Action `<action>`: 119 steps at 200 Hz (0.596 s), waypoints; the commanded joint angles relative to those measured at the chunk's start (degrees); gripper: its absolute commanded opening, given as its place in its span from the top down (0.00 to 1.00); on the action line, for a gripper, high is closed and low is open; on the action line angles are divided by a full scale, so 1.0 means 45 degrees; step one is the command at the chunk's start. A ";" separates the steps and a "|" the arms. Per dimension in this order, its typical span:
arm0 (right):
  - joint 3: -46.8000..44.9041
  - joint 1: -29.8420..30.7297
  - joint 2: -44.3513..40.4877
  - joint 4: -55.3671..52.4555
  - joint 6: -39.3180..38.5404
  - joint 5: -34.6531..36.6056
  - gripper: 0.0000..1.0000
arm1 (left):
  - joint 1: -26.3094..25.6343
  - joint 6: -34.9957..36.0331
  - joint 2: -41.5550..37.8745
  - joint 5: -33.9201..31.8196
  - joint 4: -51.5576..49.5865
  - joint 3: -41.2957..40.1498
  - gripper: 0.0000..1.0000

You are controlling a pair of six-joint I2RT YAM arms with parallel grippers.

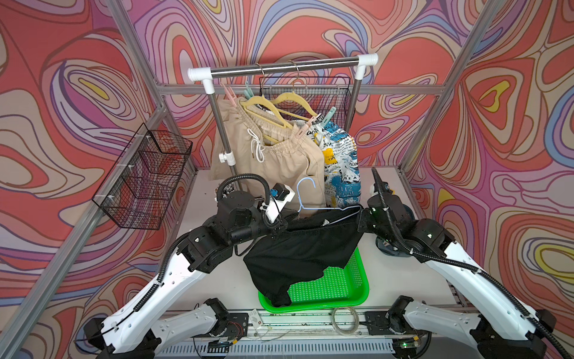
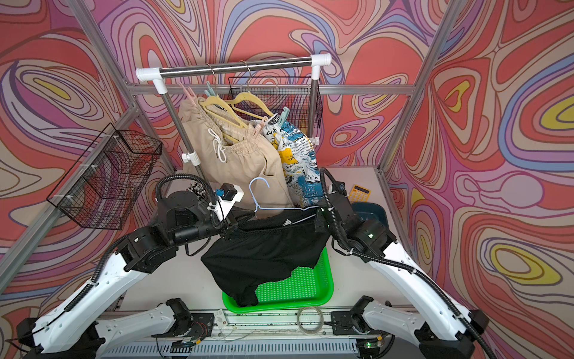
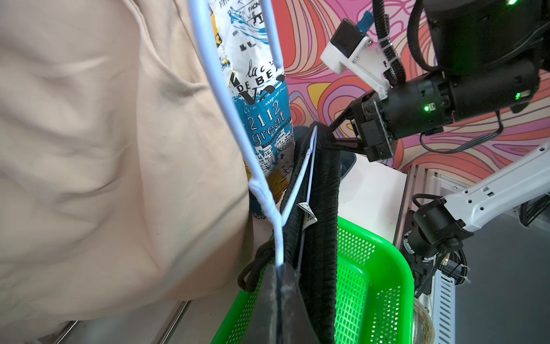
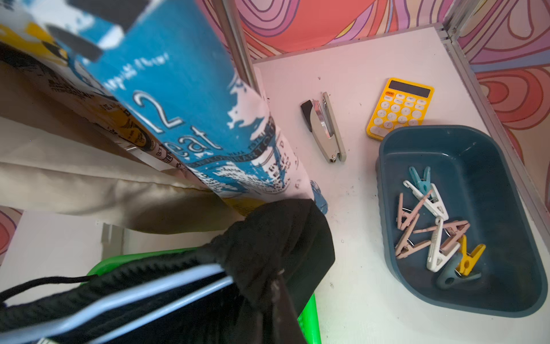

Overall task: Remove the clothespins securing shorts to the hanger
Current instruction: Remove the shorts from the hanger.

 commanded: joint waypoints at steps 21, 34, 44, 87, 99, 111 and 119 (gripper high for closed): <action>-0.0005 -0.0171 -0.0606 -0.0505 0.0143 0.0191 1.00 | 0.0268 -0.0131 -0.0574 -0.0565 0.1081 -0.0089 1.00; -0.0043 -0.0172 -0.0710 -0.0436 0.0184 0.0009 1.00 | 0.0278 -0.0167 -0.0559 -0.0625 0.1171 -0.0136 1.00; -0.0059 -0.0171 -0.0752 -0.0433 0.0251 -0.0220 1.00 | 0.0270 -0.0172 -0.0522 -0.0642 0.1191 -0.0137 1.00; 0.0026 -0.0172 -0.1192 -0.1116 0.0414 0.0299 1.00 | 0.0278 -0.0096 -0.0612 -0.0711 0.1267 -0.0213 1.00; 0.0077 -0.0172 -0.1197 -0.1250 0.0385 0.0509 1.00 | 0.0288 -0.0086 -0.0667 -0.0703 0.1309 -0.0254 1.00; 0.0075 -0.0172 -0.1122 -0.1355 0.0273 0.0616 1.00 | 0.0288 -0.0103 -0.0728 -0.0684 0.1328 -0.0273 1.00; 0.0058 -0.0170 -0.1014 -0.1414 0.0234 0.0659 1.00 | 0.0296 -0.0105 -0.0757 -0.0675 0.1349 -0.0292 1.00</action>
